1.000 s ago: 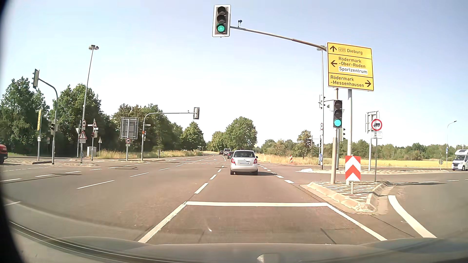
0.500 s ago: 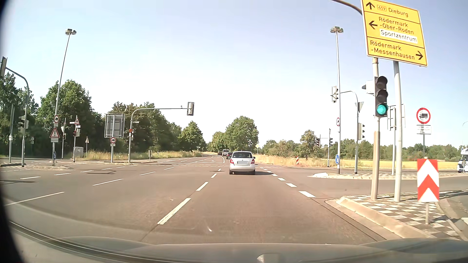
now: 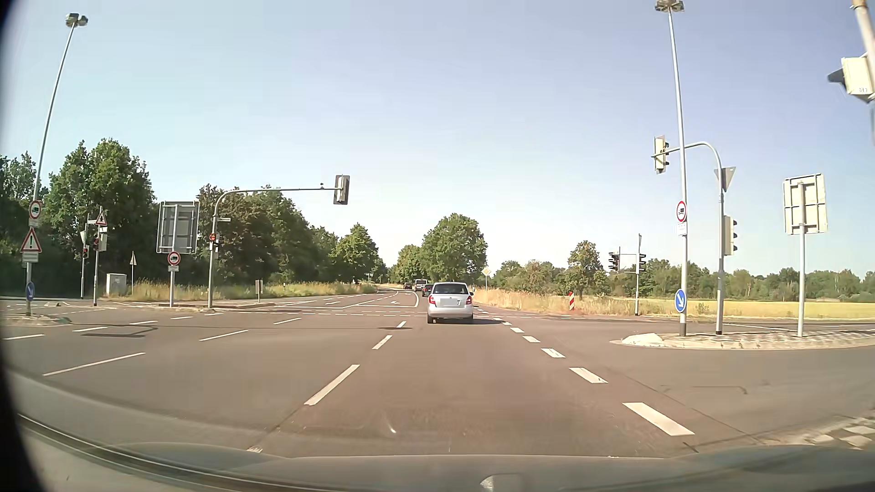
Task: Follow the waypoints while adhering to traffic rules and regulations
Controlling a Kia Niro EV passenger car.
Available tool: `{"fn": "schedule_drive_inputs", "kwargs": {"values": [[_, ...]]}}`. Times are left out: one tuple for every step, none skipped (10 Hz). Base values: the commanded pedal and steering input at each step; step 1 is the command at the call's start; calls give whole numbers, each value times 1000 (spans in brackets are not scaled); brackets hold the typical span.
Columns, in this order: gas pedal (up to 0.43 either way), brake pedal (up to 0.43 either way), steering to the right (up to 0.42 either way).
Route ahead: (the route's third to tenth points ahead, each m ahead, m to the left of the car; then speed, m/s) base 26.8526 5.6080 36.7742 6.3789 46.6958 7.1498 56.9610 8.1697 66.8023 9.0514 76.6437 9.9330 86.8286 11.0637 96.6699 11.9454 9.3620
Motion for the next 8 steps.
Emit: {"fn": "schedule_drive_inputs", "kwargs": {"values": [[248,18,-7],[248,18,-8],[248,18,-8],[248,18,-8],[248,18,-8],[248,18,-8],[248,18,-8],[248,18,-8]]}}
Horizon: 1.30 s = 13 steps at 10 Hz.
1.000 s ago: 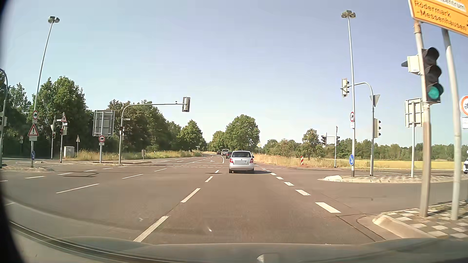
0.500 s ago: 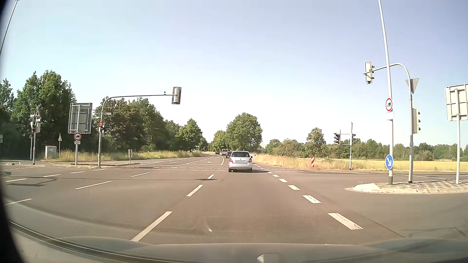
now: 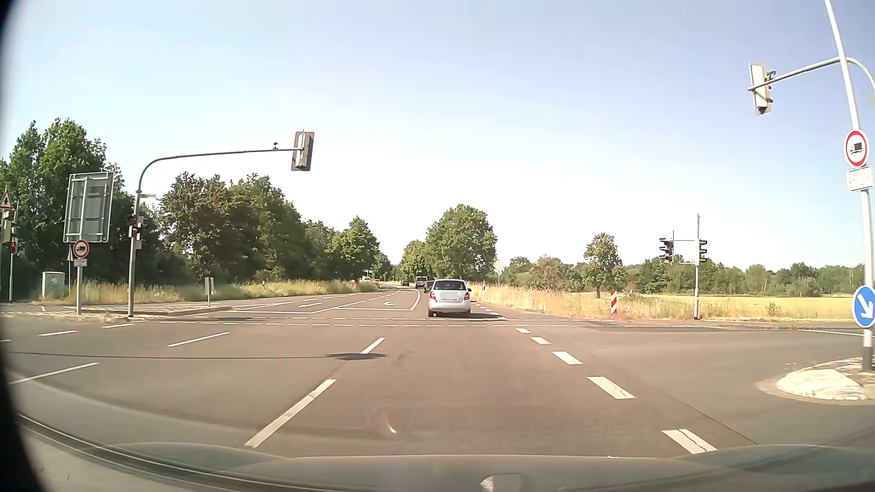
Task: Follow the waypoints while adhering to traffic rules and regulations
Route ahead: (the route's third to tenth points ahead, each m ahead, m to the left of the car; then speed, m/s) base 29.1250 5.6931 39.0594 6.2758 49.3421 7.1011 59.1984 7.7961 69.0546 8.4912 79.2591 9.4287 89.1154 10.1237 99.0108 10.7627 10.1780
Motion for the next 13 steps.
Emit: {"fn": "schedule_drive_inputs", "kwargs": {"values": [[248,18,-8],[248,18,-8],[248,18,-8],[248,18,-9],[248,18,-8],[248,18,-8],[248,18,-8],[248,18,-8],[248,18,-8],[248,18,-8],[248,18,-8],[248,18,-7],[248,18,-7]]}}
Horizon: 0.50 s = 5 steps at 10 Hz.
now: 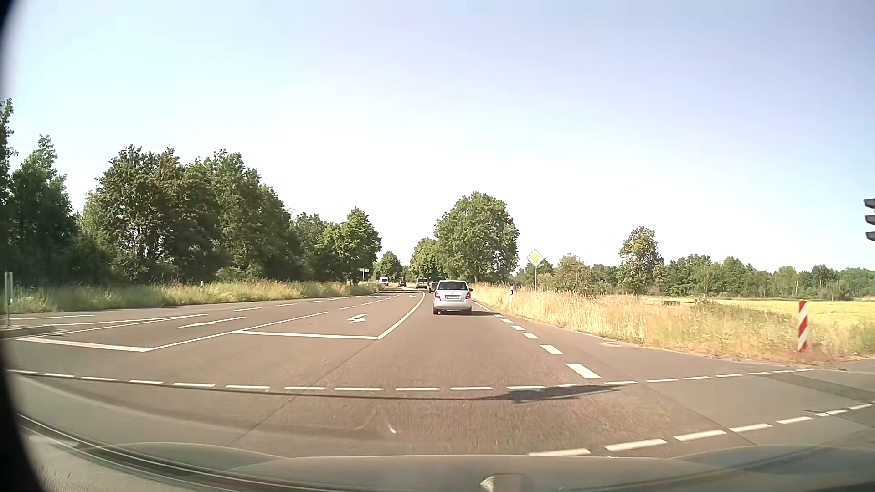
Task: Follow the waypoints while adhering to traffic rules and regulations
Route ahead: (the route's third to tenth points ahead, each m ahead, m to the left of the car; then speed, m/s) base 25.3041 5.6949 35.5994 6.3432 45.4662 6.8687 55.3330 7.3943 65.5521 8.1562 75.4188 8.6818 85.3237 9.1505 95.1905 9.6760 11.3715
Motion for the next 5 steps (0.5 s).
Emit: {"fn": "schedule_drive_inputs", "kwargs": {"values": [[248,18,-7],[240,18,-8],[240,18,-7],[240,18,-6],[240,18,-6]]}}
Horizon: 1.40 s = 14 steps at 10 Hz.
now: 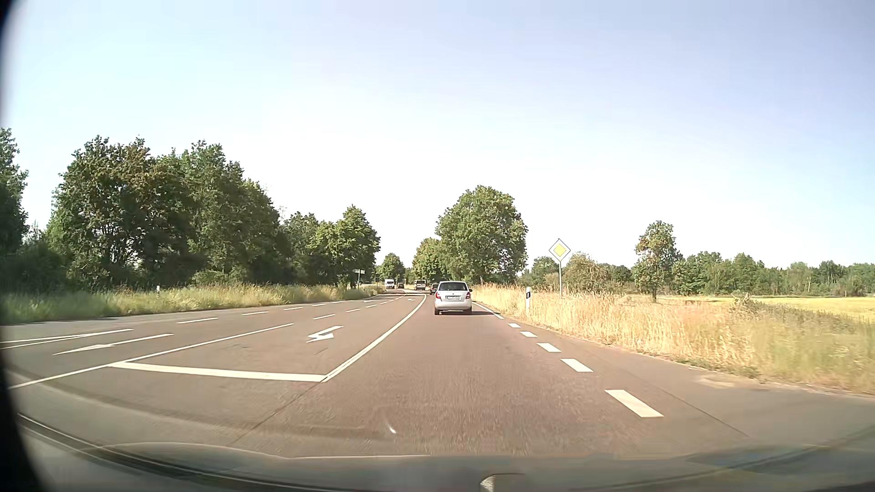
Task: Follow the waypoints while adhering to traffic rules and regulations
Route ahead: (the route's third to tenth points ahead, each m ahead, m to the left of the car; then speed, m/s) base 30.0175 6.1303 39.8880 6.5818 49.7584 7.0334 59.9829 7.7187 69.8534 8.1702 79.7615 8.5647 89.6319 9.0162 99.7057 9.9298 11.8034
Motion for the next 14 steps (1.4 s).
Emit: {"fn": "schedule_drive_inputs", "kwargs": {"values": [[228,18,-6],[220,18,-6],[209,18,-5],[209,18,-4],[209,18,-4],[209,18,-4],[209,18,-4],[209,18,-4],[197,18,-4],[197,18,-5],[197,18,-9],[197,18,-10],[197,18,-10],[197,18,-9]]}}
